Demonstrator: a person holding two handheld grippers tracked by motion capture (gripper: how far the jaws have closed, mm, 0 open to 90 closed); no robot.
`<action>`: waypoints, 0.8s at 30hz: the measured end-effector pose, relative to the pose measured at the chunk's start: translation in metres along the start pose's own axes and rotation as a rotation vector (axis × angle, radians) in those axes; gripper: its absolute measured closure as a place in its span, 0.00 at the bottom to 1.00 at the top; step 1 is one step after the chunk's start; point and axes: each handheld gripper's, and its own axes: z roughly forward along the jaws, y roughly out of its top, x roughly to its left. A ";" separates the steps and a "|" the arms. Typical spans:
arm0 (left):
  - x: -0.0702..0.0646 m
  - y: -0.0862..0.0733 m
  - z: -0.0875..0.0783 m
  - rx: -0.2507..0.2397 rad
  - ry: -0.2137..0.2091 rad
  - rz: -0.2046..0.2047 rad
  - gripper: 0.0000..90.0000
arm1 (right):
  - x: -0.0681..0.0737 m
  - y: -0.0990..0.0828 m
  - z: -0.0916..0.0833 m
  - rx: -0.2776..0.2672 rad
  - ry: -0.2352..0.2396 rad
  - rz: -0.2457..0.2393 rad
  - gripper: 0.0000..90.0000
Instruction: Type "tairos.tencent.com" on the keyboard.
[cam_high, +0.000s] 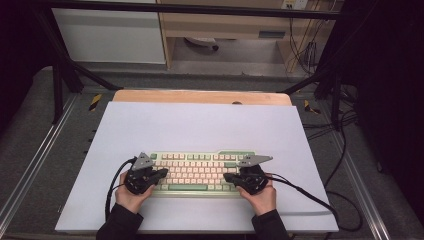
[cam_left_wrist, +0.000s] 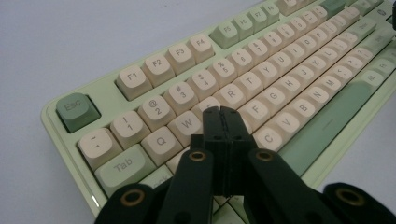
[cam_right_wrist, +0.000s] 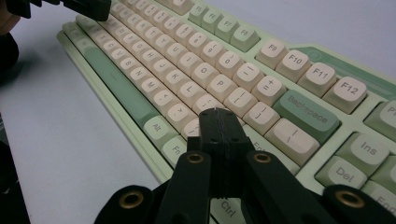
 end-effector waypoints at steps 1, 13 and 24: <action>0.000 0.000 0.001 0.002 0.002 0.002 1.00 | 0.000 0.000 0.000 0.000 0.002 -0.005 1.00; -0.001 -0.001 0.007 0.013 0.000 0.012 1.00 | 0.000 0.000 0.000 -0.008 0.005 -0.014 1.00; -0.002 -0.001 0.005 0.012 -0.001 0.018 1.00 | 0.001 0.000 0.000 -0.019 0.007 -0.024 1.00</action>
